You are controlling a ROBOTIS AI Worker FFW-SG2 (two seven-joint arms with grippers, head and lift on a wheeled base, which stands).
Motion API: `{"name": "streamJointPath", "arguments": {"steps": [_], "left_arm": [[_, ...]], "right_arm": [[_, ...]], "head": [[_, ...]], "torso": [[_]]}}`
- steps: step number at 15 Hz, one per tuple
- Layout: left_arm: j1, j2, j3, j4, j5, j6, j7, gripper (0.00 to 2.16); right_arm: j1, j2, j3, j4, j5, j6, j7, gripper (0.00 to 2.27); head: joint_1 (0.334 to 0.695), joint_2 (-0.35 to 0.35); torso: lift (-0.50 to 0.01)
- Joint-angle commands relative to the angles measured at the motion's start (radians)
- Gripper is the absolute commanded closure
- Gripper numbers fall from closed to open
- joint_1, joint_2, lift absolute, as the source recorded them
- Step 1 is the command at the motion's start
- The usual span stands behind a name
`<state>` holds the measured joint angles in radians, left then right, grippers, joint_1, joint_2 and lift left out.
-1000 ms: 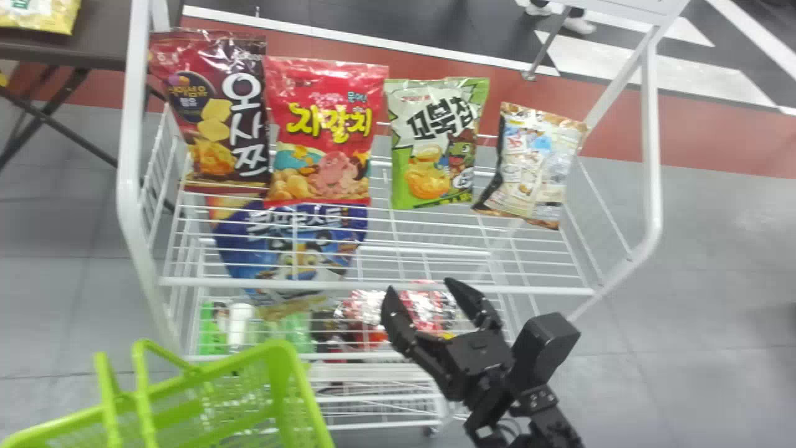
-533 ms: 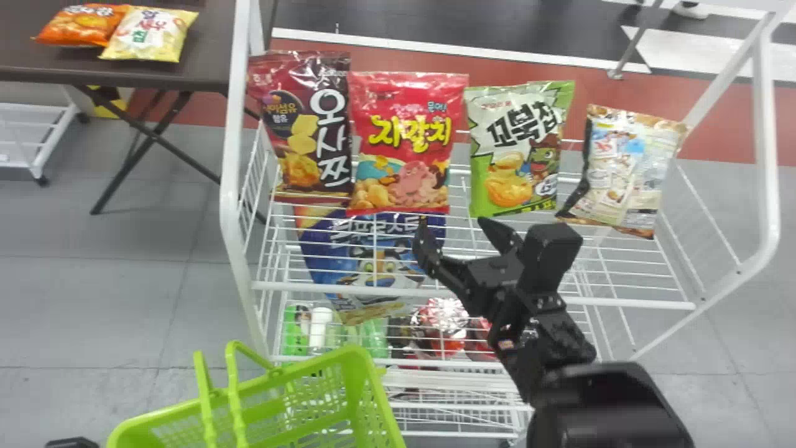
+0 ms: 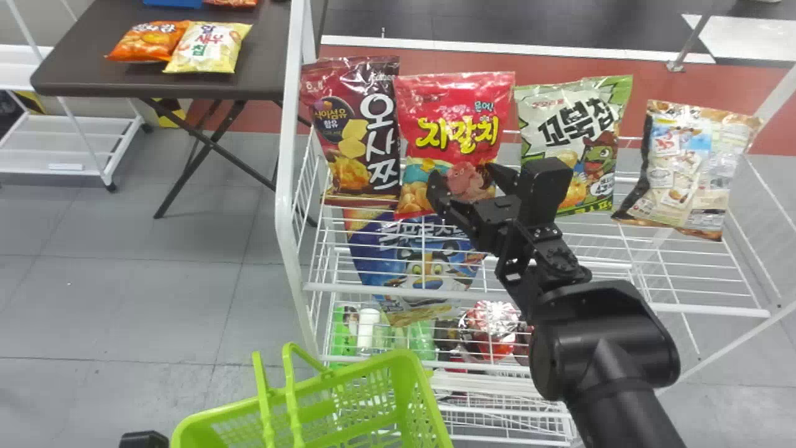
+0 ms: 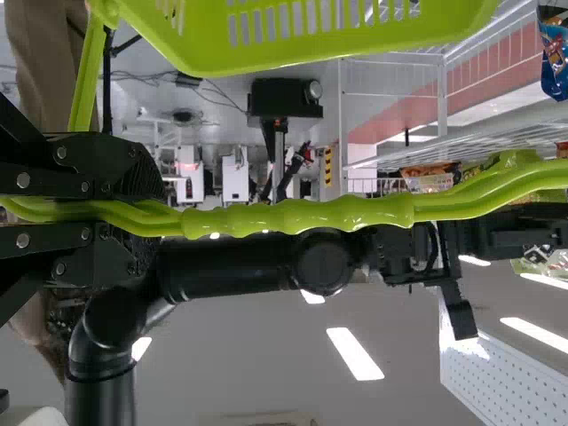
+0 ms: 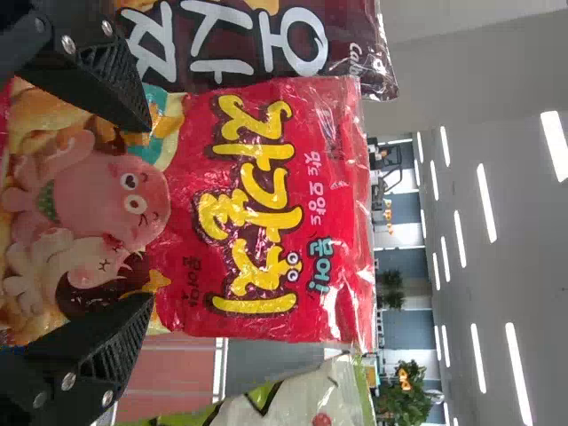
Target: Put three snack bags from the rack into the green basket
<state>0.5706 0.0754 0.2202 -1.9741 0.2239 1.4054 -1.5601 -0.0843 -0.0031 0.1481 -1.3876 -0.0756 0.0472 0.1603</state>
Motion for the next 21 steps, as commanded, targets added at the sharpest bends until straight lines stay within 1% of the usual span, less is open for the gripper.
{"name": "streamJointPath", "arguments": {"steps": [1,2,3,4,5,6,9,12,15,19,21], "left_arm": [[0.0,0.0,-0.001,0.003,0.0,-0.007,0.002,2.15],[0.0,-0.002,-0.002,0.003,0.0,-0.01,0.002,2.15],[-0.001,-0.002,-0.002,0.003,0.0,-0.01,0.002,2.15],[-0.001,-0.002,-0.002,0.003,0.0,-0.01,0.002,2.15],[-0.001,-0.002,-0.002,0.003,0.0,-0.01,0.002,2.15],[-0.001,-0.002,-0.002,0.004,0.0,-0.01,0.002,2.15],[0.0,0.001,-0.002,0.004,0.0,-0.013,0.0,2.15],[0.0,0.001,0.001,0.006,0.0,-0.019,0.0,2.15],[0.0,0.001,0.01,0.006,0.0,-0.022,-0.002,2.15],[-0.032,0.004,0.034,-0.012,0.003,-0.007,0.008,2.15],[-0.058,0.004,0.041,-0.02,0.005,0.011,0.012,2.15]], "right_arm": [[-0.009,0.004,0.011,0.009,0.008,-0.033,0.005,0.92],[-0.008,0.004,0.015,0.007,0.008,-0.033,0.007,1.53],[-0.005,0.004,0.018,0.007,0.008,-0.026,0.004,2.04],[-0.002,0.004,0.019,0.004,0.011,-0.023,0.004,2.13],[0.001,0.004,0.019,-0.002,0.014,-0.023,0.004,2.17],[0.006,0.004,0.019,-0.01,0.02,-0.026,0.004,2.26],[0.051,0.004,0.019,-0.076,0.025,-0.026,0.005,2.26],[0.146,0.004,0.008,-0.225,0.025,-0.005,0.005,2.26],[0.284,0.004,-0.019,-0.418,0.007,0.063,0.013,2.26],[0.514,0.004,-0.077,-0.692,-0.018,0.185,0.036,2.26],[0.638,0.004,-0.125,-0.817,-0.081,0.268,0.074,2.26]], "head": [[0.695,-0.025],[0.695,-0.02],[0.695,-0.016],[0.695,-0.013],[0.695,-0.011],[0.695,-0.01],[0.695,-0.006],[0.695,-0.004],[0.695,-0.008],[0.695,-0.037],[0.695,-0.053]], "torso": [[0.0],[0.0],[0.0],[0.0],[0.0],[0.0],[0.0],[0.0],[0.0],[0.0],[0.0]]}}
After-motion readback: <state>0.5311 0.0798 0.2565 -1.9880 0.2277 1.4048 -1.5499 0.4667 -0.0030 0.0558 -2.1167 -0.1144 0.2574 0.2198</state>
